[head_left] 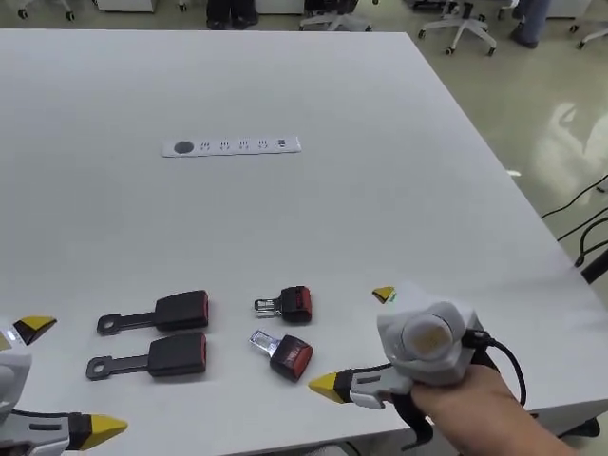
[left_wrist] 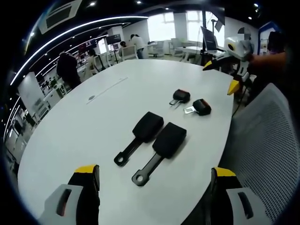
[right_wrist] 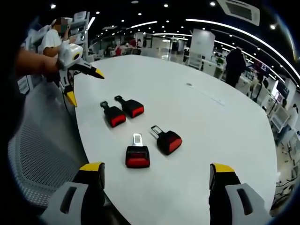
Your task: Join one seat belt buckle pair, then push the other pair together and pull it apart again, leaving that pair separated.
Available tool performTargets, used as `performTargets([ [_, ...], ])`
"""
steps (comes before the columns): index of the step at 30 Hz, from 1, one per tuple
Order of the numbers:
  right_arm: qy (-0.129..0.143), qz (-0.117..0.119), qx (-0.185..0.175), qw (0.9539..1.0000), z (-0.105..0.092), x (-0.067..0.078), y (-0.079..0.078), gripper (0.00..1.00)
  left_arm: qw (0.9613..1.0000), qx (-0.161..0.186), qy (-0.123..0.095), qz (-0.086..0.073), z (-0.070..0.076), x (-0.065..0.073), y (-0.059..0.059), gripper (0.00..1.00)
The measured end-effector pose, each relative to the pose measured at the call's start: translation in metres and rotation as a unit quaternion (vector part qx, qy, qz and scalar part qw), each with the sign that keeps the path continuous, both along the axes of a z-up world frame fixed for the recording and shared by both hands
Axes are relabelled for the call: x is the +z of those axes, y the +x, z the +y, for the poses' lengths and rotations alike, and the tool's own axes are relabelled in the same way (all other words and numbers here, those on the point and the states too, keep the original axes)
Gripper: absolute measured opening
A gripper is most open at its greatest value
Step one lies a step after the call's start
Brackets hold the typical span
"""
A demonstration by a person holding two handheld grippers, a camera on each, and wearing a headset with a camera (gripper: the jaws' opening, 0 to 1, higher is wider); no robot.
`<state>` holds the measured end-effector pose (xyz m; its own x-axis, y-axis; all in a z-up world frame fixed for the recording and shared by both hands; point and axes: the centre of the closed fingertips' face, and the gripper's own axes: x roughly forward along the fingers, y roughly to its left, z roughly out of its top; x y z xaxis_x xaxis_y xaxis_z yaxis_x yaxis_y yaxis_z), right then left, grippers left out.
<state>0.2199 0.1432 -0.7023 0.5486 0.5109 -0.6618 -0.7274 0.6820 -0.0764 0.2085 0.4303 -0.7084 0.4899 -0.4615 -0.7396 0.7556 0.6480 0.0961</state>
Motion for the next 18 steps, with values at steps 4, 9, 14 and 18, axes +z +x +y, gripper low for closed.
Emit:
performTargets([
  [4,-0.001,-0.001,0.001,1.0,-0.0001,0.0,0.0005,0.94,1.0,-0.001,0.001,0.0,-0.0005,0.0003,0.0002,1.0],
  [9,-0.001,0.0,-0.002,1.0,-0.0016,-0.0006,0.0015,0.93,1.0,-0.001,0.001,0.0,0.0,0.0002,0.0017,1.0],
  [14,0.002,0.001,-0.003,1.0,-0.0023,-0.0019,0.0018,0.91,1.0,-0.006,0.002,0.0,-0.0017,0.0001,0.0008,1.0],
  [18,0.001,0.0,-0.002,1.0,-0.0017,-0.0022,0.0009,0.89,0.9999,-0.015,0.003,-0.004,-0.002,0.0002,0.0017,1.0],
])
